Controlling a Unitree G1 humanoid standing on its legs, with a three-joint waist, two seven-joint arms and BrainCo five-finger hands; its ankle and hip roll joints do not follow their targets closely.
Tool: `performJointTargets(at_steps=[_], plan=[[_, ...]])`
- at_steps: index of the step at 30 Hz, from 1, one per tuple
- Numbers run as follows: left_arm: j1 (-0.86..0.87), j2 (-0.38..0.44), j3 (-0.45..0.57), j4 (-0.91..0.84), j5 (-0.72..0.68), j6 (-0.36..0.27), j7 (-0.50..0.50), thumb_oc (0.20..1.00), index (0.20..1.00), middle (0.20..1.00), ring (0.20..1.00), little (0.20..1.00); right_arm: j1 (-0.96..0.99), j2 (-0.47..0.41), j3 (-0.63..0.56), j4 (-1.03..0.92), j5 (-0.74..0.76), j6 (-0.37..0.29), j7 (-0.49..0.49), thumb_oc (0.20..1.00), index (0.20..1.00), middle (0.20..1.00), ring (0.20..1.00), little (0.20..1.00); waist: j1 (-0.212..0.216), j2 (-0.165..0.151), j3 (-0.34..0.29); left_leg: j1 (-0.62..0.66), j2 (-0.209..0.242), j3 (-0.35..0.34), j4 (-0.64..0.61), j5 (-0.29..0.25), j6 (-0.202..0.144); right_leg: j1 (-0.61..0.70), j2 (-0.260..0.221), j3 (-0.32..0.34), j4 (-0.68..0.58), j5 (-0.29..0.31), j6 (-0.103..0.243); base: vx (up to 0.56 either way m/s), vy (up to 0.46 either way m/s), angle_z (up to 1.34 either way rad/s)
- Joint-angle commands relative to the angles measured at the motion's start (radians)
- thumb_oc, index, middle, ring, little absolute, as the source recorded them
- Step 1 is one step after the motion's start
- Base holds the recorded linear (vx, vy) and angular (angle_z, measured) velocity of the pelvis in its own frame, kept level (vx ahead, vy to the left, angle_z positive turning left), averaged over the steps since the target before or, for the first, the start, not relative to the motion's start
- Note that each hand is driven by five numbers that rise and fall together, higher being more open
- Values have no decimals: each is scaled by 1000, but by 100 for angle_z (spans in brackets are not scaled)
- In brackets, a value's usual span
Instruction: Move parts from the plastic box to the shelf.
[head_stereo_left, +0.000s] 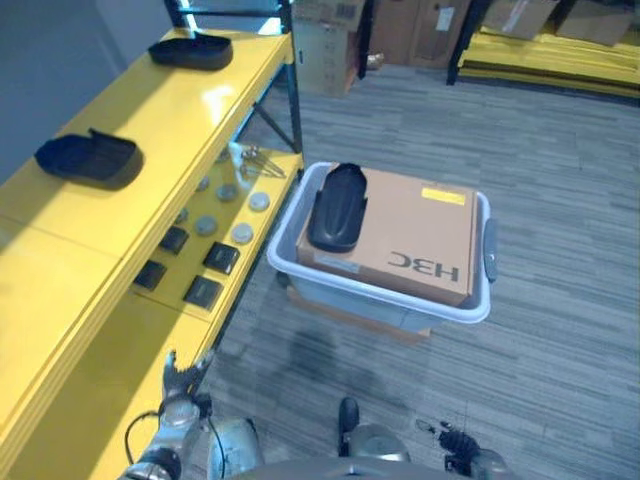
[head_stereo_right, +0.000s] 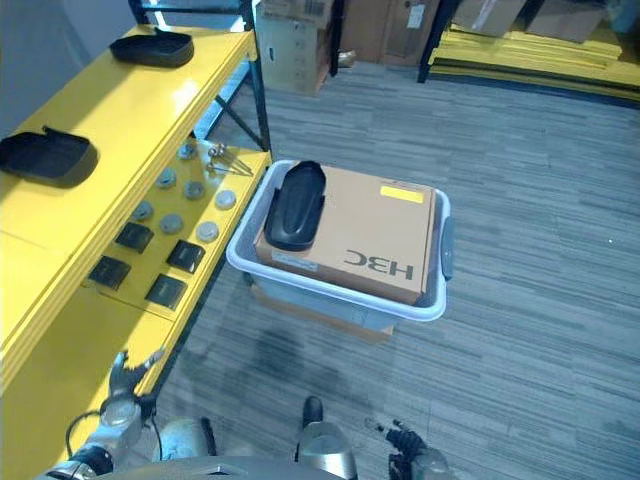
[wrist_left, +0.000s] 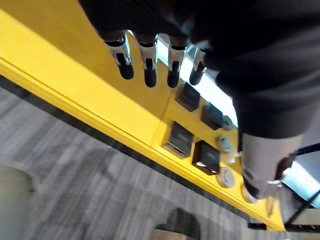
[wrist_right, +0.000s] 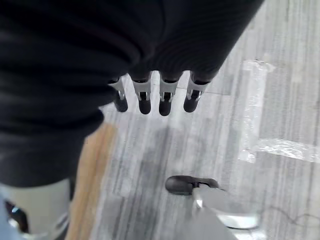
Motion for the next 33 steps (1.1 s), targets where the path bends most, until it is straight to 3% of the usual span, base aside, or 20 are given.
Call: performJointTargets(at_steps=[1,2,6,9,11,13,16,19,25,28,33], plan=[[11,36,20,-37,-31,-16,-46,1000,1000,1000,1000,1000,16,-25,42,-90,-30,-98,-30,1000,1000,1000,1000,1000,48,-2,18,116,-111,-13,-423,-51,67,46,2,66,-3,-71,91,380,299,-43],[34,37,32,-13,-4,-14,-64,1000,1000,1000,1000,1000,7,-41,61,-141,-62,-134,-55,1000,1000,1000,1000,1000,70,-2,17,115,-122,-53,-487,-42,66,64,5,82,-7,-81,93,325,271,-40],[72,52,25,-9,38,-11,-114,1000,1000,1000,1000,1000,22,-94,94,-416,-101,-218,-199,1000,1000,1000,1000,1000,75,-1,5,155,-134,-55,-562,-59,81,49,-1,48,5,-92,99,176,177,-61],[78,71,38,-28,36,-20,-133,1000,1000,1000,1000,1000,33,-115,86,-622,-142,-230,-266,1000,1000,1000,1000,1000,70,-5,7,177,-152,-58,-593,-69,100,30,-4,40,8,-87,108,91,97,24],[47,93,30,-60,28,-38,-165,1000,1000,1000,1000,1000,-15,-165,55,-824,-199,-250,-387,1000,1000,1000,1000,1000,66,-9,35,172,-172,-59,-614,-83,122,-25,-12,45,23,-80,119,-30,121,0],[3,97,-3,-78,13,-42,-193,1000,1000,1000,1000,1000,-117,-222,45,-877,-188,-212,-476,1000,1000,1000,1000,1000,78,-8,60,160,-185,-60,-621,-94,136,-65,-21,48,30,-71,128,-81,119,11],[-27,97,-27,-77,21,-45,-203,1000,1000,1000,1000,1000,-222,-248,57,-837,-185,-165,-510,1000,1000,1000,1000,1000,92,-6,74,149,-192,-63,-617,-99,141,-82,-27,44,32,-67,130,-33,33,0],[-94,104,-87,-58,-1,-53,-226,1000,1000,1000,1000,1000,-479,-295,125,-694,-210,-99,-608,1000,1000,1000,1000,1000,128,-3,112,100,-203,-74,-586,-109,149,-113,-38,34,30,-54,131,-61,-9,4],[-143,108,-150,-53,-12,-63,-241,1000,1000,1000,1000,1000,-702,-353,195,-515,-205,-11,-640,1000,1000,1000,1000,1000,172,11,169,21,-221,-94,-516,-123,154,-149,-50,25,27,-41,128,-70,-18,13],[-149,109,-160,-54,-18,-63,-242,1000,1000,1000,1000,1000,-743,-359,214,-465,-201,0,-638,1000,1000,1000,1000,1000,182,15,182,5,-225,-99,-499,-127,153,-155,-52,21,25,-40,128,-26,-16,12],[-175,123,-169,-72,-37,-53,-253,1000,1000,1000,1000,1000,-823,-369,271,-356,-183,121,-586,1000,1000,1000,1000,1000,202,28,217,-15,-230,-109,-507,-117,150,-175,-56,4,27,-39,130,-21,-4,12]])
